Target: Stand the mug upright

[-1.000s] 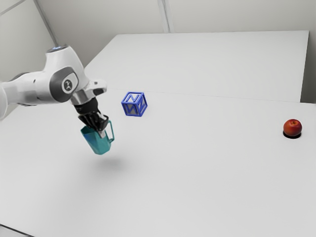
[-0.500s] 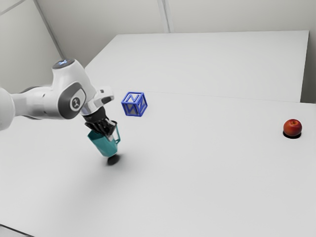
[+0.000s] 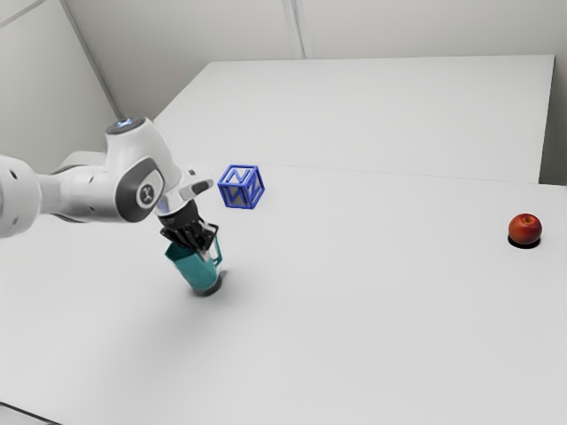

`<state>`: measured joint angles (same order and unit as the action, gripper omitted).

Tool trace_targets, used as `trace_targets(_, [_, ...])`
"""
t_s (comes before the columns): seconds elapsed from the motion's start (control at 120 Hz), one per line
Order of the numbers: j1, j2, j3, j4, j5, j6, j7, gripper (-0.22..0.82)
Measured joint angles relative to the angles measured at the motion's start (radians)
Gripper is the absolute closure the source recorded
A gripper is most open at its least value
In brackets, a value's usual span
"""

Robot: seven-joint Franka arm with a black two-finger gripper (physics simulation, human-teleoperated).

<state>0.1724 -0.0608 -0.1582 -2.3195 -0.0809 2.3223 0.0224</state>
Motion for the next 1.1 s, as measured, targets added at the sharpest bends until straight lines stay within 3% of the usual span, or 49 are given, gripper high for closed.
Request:
trace_targets(0.5, [-0.011,0.023,0.0,-0.001,-0.001,0.006,-0.035,0.76])
trace_targets(0.7, [-0.025,0.005,-0.001,-0.002,-0.011,0.006,-0.046,0.59])
trace_targets(0.942, [-0.046,-0.056,-0.002,0.0,-0.02,0.0,-0.054,0.24])
trace_targets(1.1, [-0.057,-0.114,-0.003,0.007,-0.021,-0.029,-0.057,0.13])
